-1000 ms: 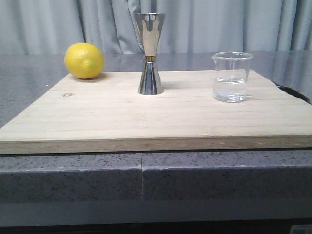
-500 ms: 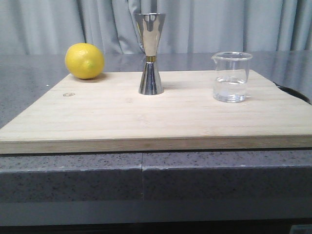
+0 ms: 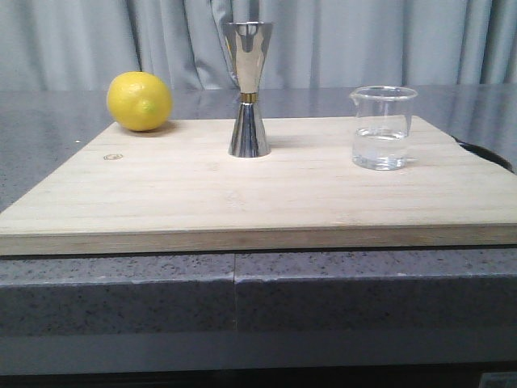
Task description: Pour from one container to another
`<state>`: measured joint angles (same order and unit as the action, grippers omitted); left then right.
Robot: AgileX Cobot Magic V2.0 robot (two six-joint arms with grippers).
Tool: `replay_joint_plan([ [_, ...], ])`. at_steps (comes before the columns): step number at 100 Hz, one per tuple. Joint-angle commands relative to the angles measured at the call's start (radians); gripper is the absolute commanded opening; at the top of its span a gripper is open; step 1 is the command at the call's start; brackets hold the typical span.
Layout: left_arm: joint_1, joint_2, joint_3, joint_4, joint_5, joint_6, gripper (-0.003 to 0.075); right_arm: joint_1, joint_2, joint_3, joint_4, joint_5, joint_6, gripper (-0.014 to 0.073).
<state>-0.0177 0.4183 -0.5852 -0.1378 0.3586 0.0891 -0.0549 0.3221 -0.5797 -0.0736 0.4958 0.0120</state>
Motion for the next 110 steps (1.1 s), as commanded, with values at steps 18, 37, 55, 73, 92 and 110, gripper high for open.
replay_joint_plan([
  [18, 0.003, 0.015, -0.037, -0.005, -0.079, -0.004, -0.0021, -0.003, 0.018, -0.034, -0.007, -0.088, -0.012, -0.0069],
  [37, 0.003, 0.015, -0.037, -0.005, -0.081, -0.004, -0.0021, -0.003, 0.018, -0.034, -0.007, -0.088, -0.012, -0.0069],
  [55, 0.003, 0.015, -0.035, -0.003, -0.078, -0.004, -0.0019, -0.003, 0.018, -0.034, -0.007, -0.086, -0.012, -0.0058],
  [73, 0.003, 0.015, -0.035, 0.047, -0.078, -0.004, 0.0239, -0.003, 0.018, -0.034, -0.021, -0.087, -0.012, 0.0265],
  [92, 0.003, 0.015, -0.035, 0.031, -0.08, -0.004, 0.0533, -0.003, 0.018, -0.034, -0.023, -0.083, -0.012, 0.0493],
  [110, 0.003, 0.015, -0.035, 0.029, -0.08, -0.004, 0.0532, -0.003, 0.018, -0.034, -0.023, -0.083, -0.012, 0.0493],
])
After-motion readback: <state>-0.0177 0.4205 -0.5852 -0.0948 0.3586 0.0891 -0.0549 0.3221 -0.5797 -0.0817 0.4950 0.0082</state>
